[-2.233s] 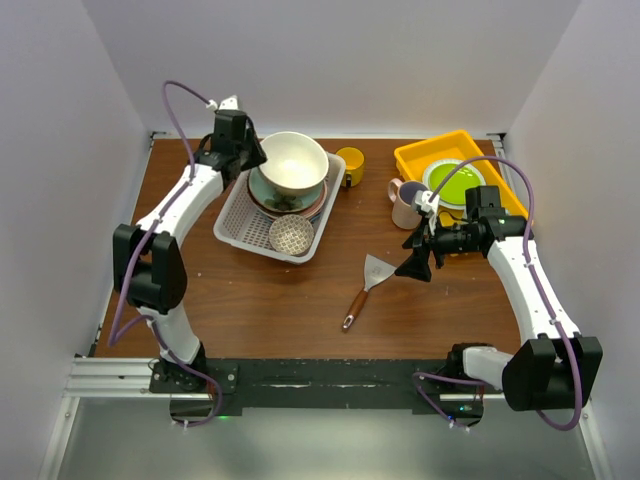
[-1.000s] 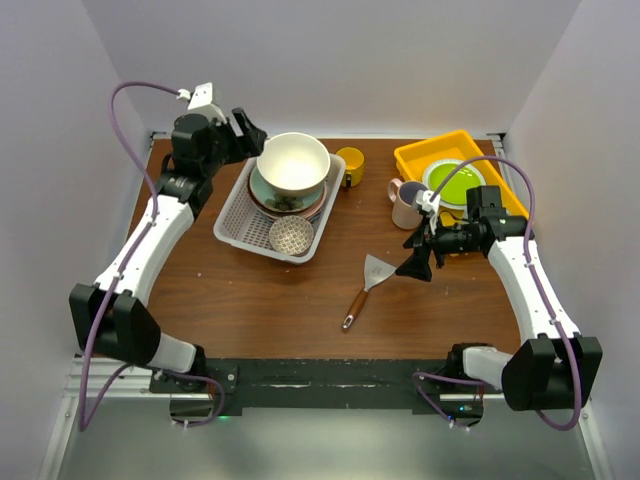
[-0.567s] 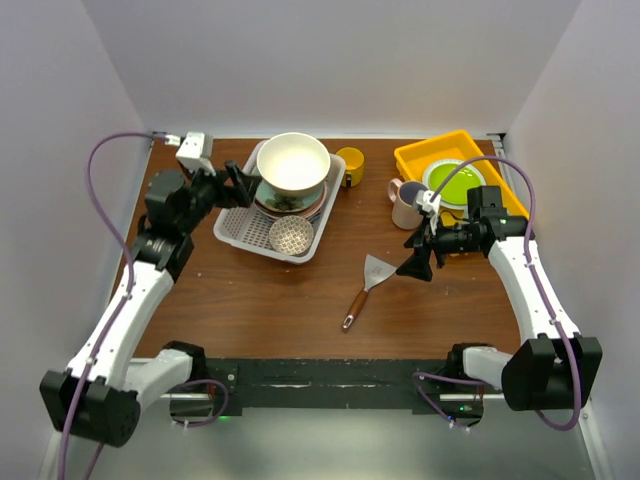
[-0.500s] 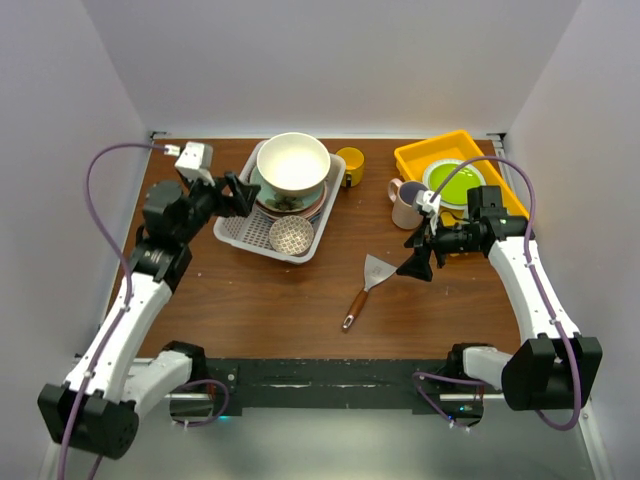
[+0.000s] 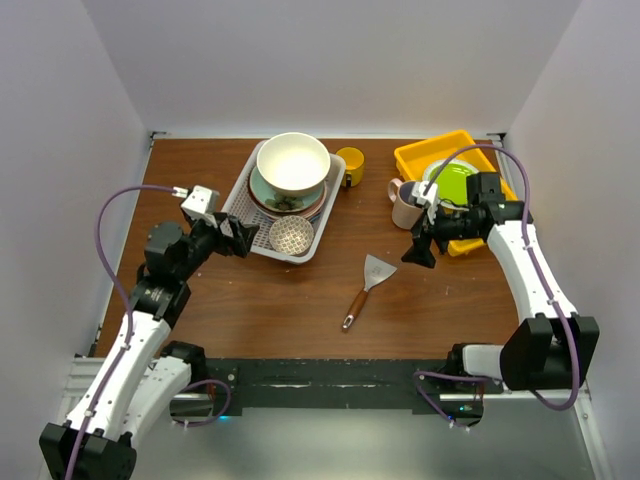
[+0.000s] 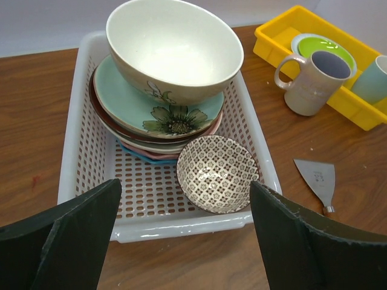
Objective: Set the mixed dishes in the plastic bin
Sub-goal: Pick up the cup at the center of the board.
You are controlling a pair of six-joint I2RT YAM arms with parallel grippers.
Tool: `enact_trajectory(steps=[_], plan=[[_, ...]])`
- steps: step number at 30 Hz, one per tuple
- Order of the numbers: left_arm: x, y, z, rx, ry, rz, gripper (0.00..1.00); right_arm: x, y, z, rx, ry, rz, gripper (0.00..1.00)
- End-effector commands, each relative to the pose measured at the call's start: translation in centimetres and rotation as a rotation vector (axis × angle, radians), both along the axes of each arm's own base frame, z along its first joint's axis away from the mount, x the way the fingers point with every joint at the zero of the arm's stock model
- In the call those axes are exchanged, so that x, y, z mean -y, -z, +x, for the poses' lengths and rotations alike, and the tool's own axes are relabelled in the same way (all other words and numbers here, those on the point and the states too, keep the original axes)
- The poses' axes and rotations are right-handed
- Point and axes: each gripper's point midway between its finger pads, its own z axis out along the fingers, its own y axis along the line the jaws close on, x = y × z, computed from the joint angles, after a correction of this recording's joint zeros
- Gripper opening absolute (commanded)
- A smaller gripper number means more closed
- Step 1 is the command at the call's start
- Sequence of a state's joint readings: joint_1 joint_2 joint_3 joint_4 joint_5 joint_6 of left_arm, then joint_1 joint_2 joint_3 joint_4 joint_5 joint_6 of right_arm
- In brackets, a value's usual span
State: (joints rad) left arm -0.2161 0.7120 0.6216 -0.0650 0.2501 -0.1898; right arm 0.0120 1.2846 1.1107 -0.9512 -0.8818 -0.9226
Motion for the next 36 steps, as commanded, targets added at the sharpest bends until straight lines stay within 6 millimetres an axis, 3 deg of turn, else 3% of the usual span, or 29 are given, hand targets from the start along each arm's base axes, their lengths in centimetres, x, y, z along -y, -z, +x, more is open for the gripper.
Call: enact_trajectory(steps=[1, 25, 30, 36], plan=[[0.1, -1.1, -0.3, 0.063, 0.022, 0.009, 0.93, 0.9, -1.6, 2.8, 0.145, -0.033, -0.068, 0.88], [-0.1, -1.2, -0.5, 0.064, 0.011, 0.007, 0.95, 1.8, -4.4, 8.6, 0.370, -0.105, -0.211, 0.92], [-0.1, -1.2, -0.5, 0.066, 0.010, 0.006, 0.96, 1.9, -4.4, 9.9, 0.394, -0.121, -0.240, 0.93], [-0.2, -1.2, -0.5, 0.065, 0.006, 0.009, 0.96, 1.2, -2.2, 10.1, 0.370, -0.250, -0.268, 0.94]])
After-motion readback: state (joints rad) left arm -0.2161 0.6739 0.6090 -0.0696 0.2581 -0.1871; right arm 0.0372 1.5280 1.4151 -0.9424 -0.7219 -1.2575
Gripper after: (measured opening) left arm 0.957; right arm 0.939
